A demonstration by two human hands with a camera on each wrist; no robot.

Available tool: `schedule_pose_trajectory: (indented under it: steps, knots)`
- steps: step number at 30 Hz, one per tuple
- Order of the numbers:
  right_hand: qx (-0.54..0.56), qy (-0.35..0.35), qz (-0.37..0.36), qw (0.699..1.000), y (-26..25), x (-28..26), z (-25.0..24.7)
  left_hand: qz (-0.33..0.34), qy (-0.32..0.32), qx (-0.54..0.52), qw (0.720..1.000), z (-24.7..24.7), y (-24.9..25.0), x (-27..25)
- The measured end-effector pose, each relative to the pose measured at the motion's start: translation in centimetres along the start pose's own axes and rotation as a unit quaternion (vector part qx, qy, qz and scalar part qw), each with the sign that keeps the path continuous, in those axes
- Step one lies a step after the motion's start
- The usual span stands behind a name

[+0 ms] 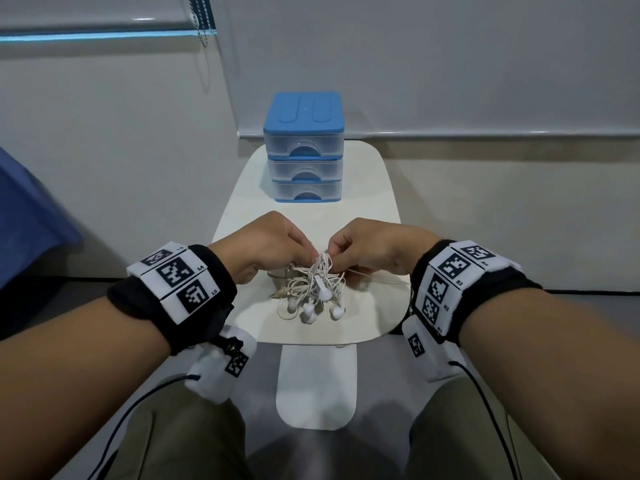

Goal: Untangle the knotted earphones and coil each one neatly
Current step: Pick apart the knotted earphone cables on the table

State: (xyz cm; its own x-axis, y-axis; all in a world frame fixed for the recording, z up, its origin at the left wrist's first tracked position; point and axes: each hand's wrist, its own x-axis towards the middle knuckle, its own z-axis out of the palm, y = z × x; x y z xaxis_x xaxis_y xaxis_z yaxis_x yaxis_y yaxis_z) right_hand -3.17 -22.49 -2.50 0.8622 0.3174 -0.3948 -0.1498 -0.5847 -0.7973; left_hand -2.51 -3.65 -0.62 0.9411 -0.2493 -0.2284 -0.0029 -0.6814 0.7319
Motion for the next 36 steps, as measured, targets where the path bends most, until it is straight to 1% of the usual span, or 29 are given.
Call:
schedule_pose_trajectory:
  steps: [7,12,17,21,24,27,29,33,36]
  knots:
    - [-0.017,0.004,-0.015,1.000,0.2,0.5,0.1,-0.003,-0.029,0.011,1.000,-1.4,0.2,0.2]
    - [-0.024,-0.007,-0.005,1.000,-0.2,0.5,0.3,-0.001,-0.053,0.028,0.998,-2.1,0.2,0.3]
    - [-0.018,-0.012,-0.007,1.000,-0.1,0.4,0.1,0.026,-0.069,0.048,0.996,-2.2,0.2,0.2]
    - [-0.008,-0.023,0.000,1.000,-0.1,0.5,0.0,0.051,-0.064,0.059,0.995,-2.3,0.2,0.3]
    - [0.001,-0.019,0.007,1.000,-0.4,0.4,0.2,0.066,-0.060,0.046,0.995,-2.4,-0.1,0.6]
    - [-0.005,-0.012,0.012,1.000,-0.7,0.5,0.3,0.058,-0.054,0.022,0.997,-2.7,-0.3,0.7]
    - [-0.012,-0.008,0.016,1.000,-0.8,0.6,0.3,0.046,-0.053,0.027,0.997,-2.7,-0.4,0.6]
    - [-0.014,-0.002,0.023,1.000,-0.9,0.5,0.2,0.049,-0.048,0.013,0.998,-2.7,0.0,0.4]
    - [-0.002,0.010,0.023,1.000,-1.0,0.4,0.3,0.039,-0.029,0.010,0.999,-2.8,0.1,0.8]
